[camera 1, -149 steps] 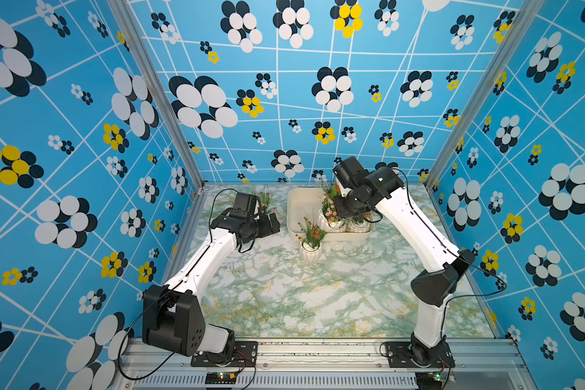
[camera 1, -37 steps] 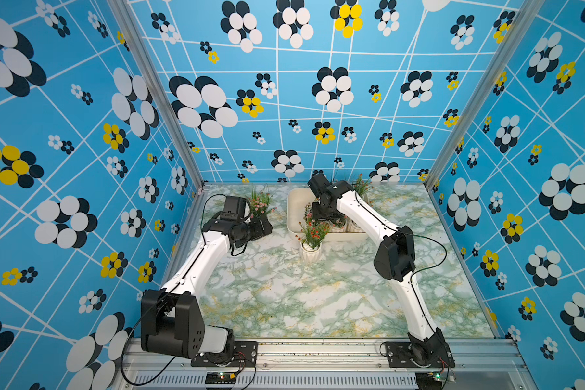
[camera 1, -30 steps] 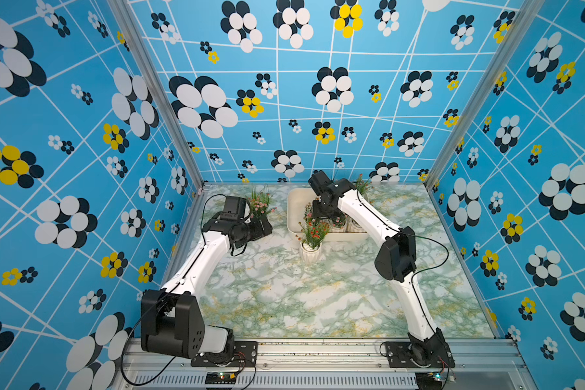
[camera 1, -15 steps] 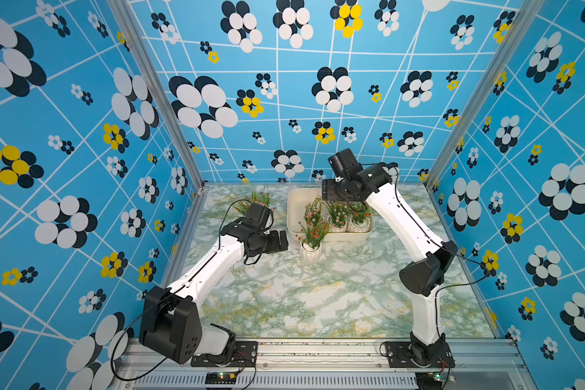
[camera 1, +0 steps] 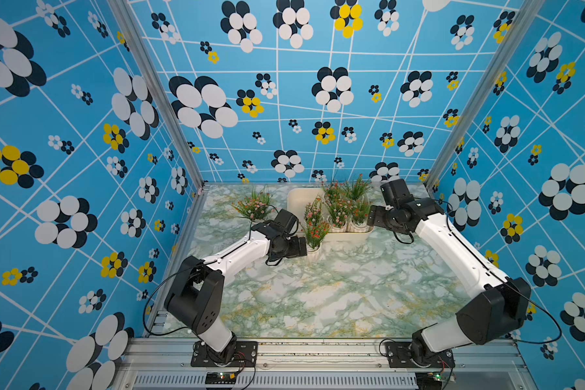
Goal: Put the potted gypsophila into the storage box
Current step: Pick up the baby's breath potted plant from the center of the board.
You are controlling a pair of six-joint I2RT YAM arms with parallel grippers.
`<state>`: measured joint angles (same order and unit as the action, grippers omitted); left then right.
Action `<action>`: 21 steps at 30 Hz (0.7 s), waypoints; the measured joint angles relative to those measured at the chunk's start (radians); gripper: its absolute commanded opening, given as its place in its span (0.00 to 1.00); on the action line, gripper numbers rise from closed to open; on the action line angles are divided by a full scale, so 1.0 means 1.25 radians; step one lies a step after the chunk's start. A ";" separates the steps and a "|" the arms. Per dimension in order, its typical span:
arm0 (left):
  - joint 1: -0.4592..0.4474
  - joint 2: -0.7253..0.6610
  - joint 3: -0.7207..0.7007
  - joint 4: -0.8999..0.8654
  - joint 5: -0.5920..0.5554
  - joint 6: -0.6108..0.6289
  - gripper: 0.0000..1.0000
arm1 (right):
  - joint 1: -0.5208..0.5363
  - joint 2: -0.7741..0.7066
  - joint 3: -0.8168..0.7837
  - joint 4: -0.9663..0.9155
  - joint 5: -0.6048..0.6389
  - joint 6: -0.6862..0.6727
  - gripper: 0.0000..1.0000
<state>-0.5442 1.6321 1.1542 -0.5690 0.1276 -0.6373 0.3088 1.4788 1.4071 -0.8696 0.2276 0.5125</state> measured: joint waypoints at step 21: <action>-0.005 0.060 0.042 0.019 -0.047 -0.042 0.78 | -0.075 -0.079 -0.173 0.060 -0.059 0.000 0.90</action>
<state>-0.5507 1.7073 1.2072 -0.5453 0.0692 -0.6903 0.2153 1.3800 1.1904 -0.7944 0.1535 0.5125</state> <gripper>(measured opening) 0.799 0.900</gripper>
